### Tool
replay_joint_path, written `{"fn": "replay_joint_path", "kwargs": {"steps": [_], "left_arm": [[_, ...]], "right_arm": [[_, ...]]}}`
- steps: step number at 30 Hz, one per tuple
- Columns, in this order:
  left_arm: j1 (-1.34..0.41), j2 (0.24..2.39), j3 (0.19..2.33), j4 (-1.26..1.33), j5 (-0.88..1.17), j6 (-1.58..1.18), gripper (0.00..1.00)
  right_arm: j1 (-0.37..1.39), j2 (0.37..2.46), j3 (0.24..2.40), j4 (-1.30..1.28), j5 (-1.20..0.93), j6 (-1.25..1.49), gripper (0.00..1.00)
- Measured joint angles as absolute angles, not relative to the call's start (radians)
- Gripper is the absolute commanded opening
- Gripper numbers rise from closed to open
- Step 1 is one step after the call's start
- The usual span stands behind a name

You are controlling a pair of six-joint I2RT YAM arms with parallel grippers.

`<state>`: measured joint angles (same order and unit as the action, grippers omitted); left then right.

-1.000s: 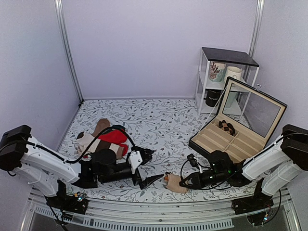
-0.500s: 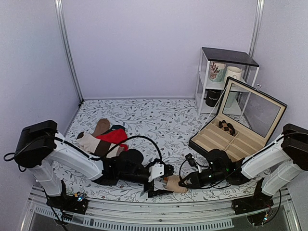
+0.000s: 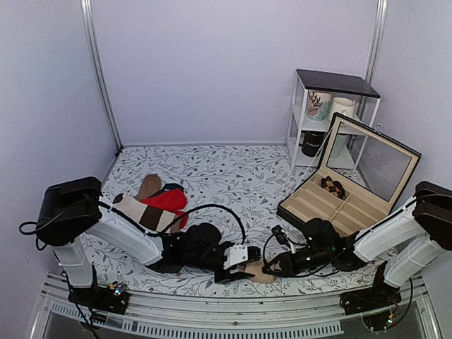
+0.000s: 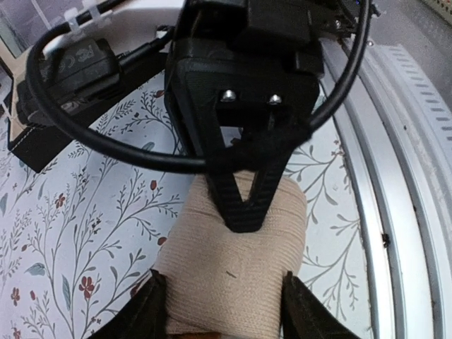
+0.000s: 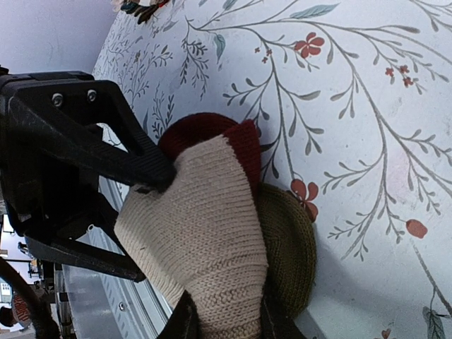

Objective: Roll the socks
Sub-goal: Roll a pair of socks at the center of the board.

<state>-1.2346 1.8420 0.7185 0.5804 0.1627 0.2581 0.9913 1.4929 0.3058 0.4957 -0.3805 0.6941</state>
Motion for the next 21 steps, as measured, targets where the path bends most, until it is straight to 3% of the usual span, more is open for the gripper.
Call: {"fn": "replay_joint_path", "kwargs": {"steps": [6,21], "left_arm": [[-1.235,1.839,0.713,0.585,0.138,0.247,0.8],[-1.221,1.854,0.73,0.552,0.142,0.242,0.77]], "right_arm": [[0.988,1.493,0.307,0.493,-0.385,0.691,0.1],[0.987,1.493,0.31,0.488,-0.388,0.69,0.09]]}}
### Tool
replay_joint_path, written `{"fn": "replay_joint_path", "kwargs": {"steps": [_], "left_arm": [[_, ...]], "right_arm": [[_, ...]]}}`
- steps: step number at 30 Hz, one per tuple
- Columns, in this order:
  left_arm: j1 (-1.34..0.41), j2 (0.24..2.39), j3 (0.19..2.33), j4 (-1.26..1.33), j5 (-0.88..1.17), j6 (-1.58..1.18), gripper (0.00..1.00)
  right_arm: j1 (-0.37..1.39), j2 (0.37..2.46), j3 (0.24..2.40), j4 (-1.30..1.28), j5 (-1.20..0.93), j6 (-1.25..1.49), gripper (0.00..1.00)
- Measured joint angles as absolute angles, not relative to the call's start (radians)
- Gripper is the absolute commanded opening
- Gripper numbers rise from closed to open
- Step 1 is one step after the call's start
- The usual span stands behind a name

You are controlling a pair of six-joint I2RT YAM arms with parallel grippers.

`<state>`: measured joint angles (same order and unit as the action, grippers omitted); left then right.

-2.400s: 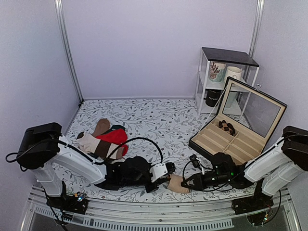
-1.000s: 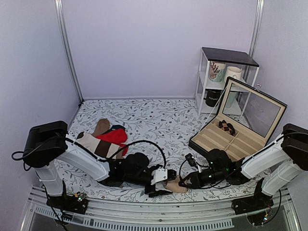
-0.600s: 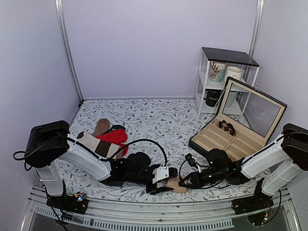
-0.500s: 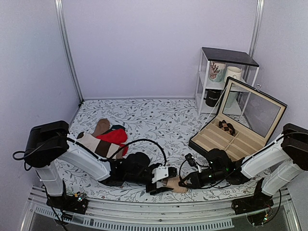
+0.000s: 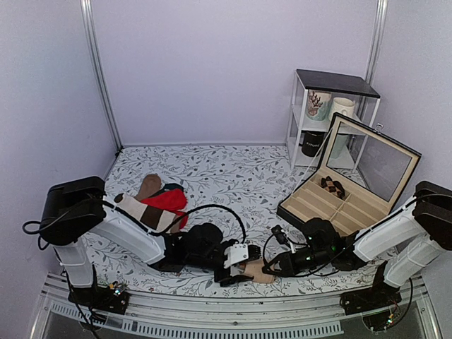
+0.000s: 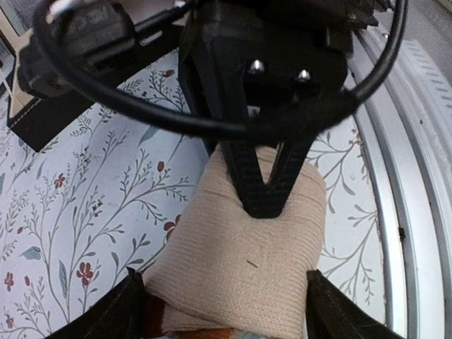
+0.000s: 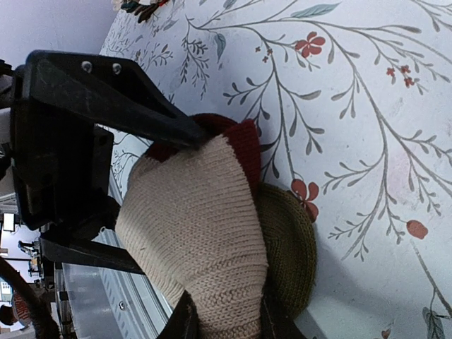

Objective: Roll the socks
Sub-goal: Roll a pair of socks at the center of the board.

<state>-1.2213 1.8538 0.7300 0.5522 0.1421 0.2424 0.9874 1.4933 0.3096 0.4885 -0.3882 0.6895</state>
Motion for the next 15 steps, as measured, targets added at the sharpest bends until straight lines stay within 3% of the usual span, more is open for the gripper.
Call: {"fn": "replay_joint_path", "kwargs": {"steps": [3,8,12,15], "left_arm": [[-1.221,1.882,0.737,0.545,0.149,0.237,0.72],[-1.221,1.903,0.739,0.543,0.146,0.227,0.5],[-1.216,1.903,0.746,0.541,0.146,0.218,0.43],[-1.215,1.906,0.748,0.541,0.148,0.216,0.32]], "right_arm": [[0.987,1.494,0.31,0.488,-0.388,0.688,0.09],[0.987,1.494,0.31,0.487,-0.389,0.686,0.09],[0.987,1.494,0.311,0.485,-0.392,0.683,0.09],[0.987,1.494,0.311,0.484,-0.394,0.683,0.09]]}}
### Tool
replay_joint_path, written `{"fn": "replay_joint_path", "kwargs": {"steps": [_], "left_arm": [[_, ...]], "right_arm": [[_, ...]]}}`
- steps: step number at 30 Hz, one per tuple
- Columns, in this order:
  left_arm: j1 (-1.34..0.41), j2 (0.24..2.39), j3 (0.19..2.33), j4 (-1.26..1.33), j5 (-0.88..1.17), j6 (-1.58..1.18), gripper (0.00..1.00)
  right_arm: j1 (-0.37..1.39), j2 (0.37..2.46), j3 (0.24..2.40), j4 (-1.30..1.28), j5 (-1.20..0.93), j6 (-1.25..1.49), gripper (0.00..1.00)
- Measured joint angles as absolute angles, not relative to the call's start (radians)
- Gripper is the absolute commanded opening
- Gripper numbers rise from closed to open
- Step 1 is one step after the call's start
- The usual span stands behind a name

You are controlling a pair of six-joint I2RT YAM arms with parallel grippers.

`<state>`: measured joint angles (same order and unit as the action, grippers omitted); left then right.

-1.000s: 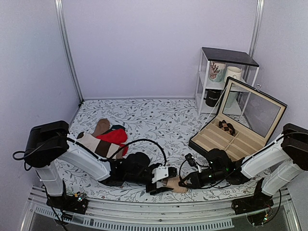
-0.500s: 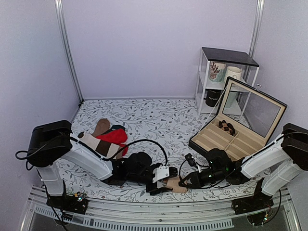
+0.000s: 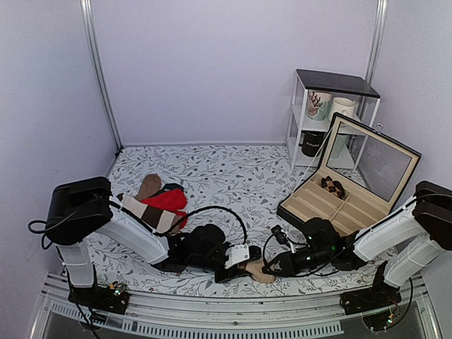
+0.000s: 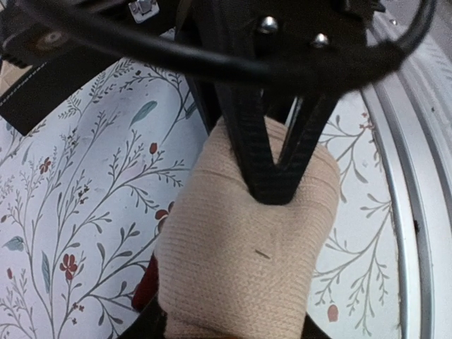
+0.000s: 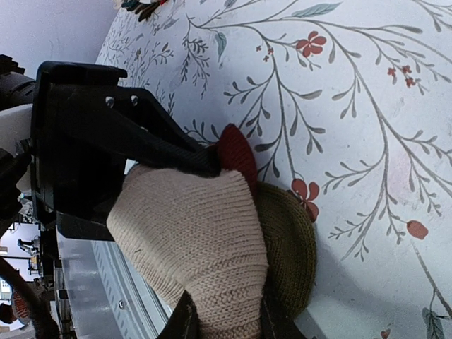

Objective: Roll the socks
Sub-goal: Roll a pair of socks at the center of the board.

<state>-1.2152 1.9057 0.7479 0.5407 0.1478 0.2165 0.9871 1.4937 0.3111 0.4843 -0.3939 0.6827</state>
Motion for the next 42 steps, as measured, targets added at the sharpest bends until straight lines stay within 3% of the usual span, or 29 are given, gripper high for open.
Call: {"fn": "replay_joint_path", "kwargs": {"steps": [2,4,6,8,10,11,12,29,42], "left_arm": [[-1.215,1.908,0.75,0.541,0.149,0.217,0.18],[-1.213,1.908,0.752,0.541,0.152,0.221,0.1],[-1.212,1.908,0.753,0.541,0.16,0.221,0.15],[-1.212,1.908,0.753,0.541,0.168,0.218,0.52],[-1.212,1.908,0.753,0.541,0.167,0.217,0.77],[-1.212,1.908,0.753,0.541,0.165,0.214,0.96],[-1.212,1.908,0.752,0.542,0.163,0.212,0.99],[-1.206,1.551,0.688,0.454,0.145,0.202,0.99],[-1.143,1.689,0.785,0.421,0.301,0.21,0.96]], "right_arm": [[0.987,1.494,0.311,0.483,-0.395,0.683,0.09],[0.986,1.494,0.311,0.482,-0.396,0.683,0.09],[0.983,1.494,0.311,0.48,-0.399,0.683,0.09],[0.982,1.494,0.311,0.479,-0.401,0.683,0.09],[0.982,1.494,0.311,0.478,-0.401,0.683,0.09],[0.982,1.494,0.312,0.477,-0.401,0.683,0.09],[0.982,1.494,0.314,0.475,-0.401,0.683,0.09],[0.981,1.406,0.351,0.314,-0.352,0.62,0.06],[0.979,1.374,0.389,0.202,-0.319,0.5,0.06]]}}
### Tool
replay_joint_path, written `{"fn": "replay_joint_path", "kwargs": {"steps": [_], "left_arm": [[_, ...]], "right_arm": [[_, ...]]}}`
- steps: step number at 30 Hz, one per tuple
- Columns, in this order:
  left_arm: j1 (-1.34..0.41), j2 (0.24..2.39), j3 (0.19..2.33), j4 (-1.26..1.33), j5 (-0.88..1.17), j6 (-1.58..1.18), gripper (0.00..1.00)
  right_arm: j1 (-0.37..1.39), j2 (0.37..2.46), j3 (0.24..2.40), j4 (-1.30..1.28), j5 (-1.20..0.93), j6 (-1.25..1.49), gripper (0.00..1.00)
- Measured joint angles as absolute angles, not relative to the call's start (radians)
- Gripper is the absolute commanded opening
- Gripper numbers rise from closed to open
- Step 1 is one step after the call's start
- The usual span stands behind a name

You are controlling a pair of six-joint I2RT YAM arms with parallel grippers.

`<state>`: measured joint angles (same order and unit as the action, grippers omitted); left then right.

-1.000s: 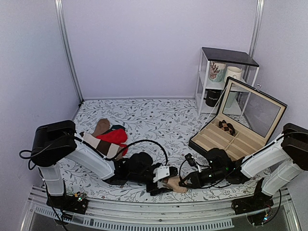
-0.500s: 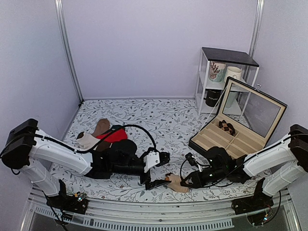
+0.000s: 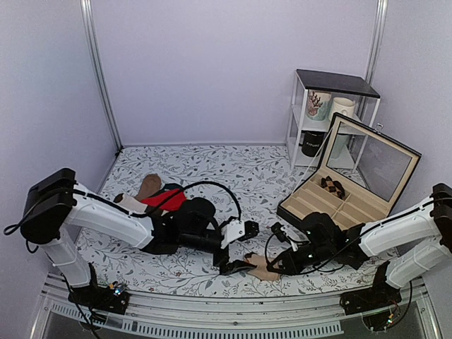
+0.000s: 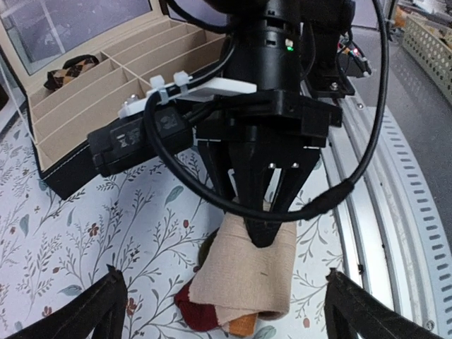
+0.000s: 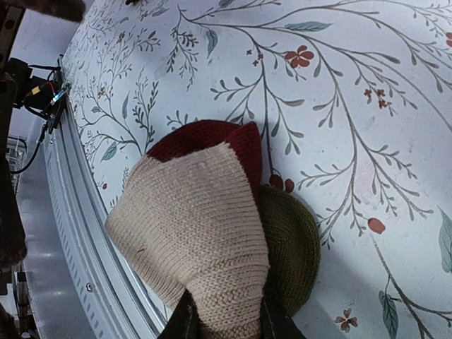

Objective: Roll the socks
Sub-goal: Roll a pair of socks at the center of the board.

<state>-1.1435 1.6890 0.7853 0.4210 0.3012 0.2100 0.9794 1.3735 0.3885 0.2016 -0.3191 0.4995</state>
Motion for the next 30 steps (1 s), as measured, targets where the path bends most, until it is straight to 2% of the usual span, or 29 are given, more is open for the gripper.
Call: {"fn": "replay_joint_path", "kwargs": {"steps": [13,30], "left_arm": [[-1.141,1.88,0.869,0.376,0.404,0.17,0.78],[-1.128,1.91,0.869,0.405,0.479,0.1,0.77]], "right_arm": [[0.979,1.381,0.394,0.202,-0.319,0.468,0.06],[0.979,1.387,0.391,0.213,-0.323,0.467,0.06]]}}
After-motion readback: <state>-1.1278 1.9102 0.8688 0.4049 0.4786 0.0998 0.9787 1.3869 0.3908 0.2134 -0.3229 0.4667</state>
